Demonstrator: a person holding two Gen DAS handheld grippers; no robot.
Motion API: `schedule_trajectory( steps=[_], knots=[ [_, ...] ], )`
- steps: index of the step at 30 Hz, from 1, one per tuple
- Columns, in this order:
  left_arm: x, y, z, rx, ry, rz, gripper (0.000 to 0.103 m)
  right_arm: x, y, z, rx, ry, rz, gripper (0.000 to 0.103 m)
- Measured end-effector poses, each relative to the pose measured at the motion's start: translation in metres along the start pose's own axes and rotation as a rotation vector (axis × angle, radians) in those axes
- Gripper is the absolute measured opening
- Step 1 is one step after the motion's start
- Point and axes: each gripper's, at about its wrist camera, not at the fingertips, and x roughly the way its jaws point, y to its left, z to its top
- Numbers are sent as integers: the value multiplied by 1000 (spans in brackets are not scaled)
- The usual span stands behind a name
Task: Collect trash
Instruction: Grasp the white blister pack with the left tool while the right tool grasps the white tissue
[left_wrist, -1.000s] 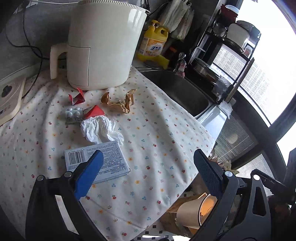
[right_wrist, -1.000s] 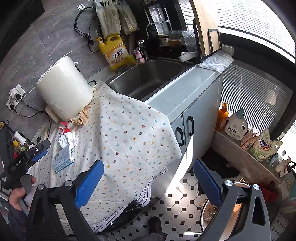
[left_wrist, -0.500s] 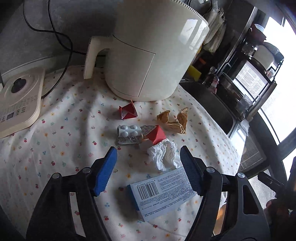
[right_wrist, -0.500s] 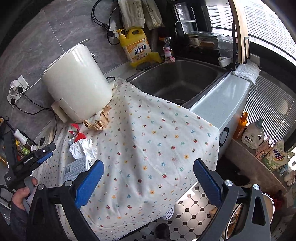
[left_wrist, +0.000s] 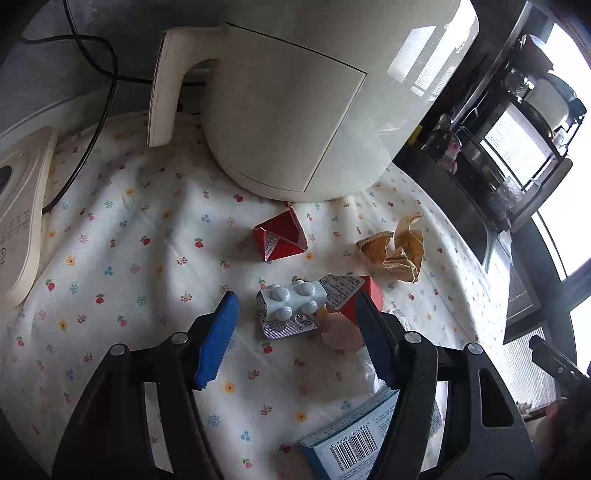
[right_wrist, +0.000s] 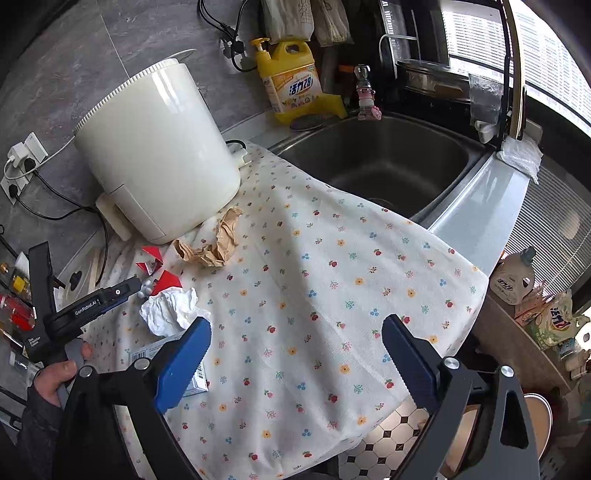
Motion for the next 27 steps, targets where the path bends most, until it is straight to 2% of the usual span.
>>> schedule_trajectory(
  steps=[5,7,9,14,21,25,27],
  knots=[
    [22,2,3,5,46,17,48,6,6,3,-7,10,-9,91],
    [23,2,4,8,43,24,46,9,11,4,-19,18,-5,91],
    [20,2,4,5,31,13,45,13,17,5,-37,27,5,91],
    [-4,13,1,-20,-20,17,45,31,40,5,-87,80,57,82],
    [-46,49,-19,-104,-70,62,45,59,79,6,-179,154,141,70],
    [-73,68,-33,-140,-92,94,45,74,106,8,-224,188,179,70],
    [-87,78,-41,-159,-106,112,45,81,122,7,-251,198,192,77]
  ],
)
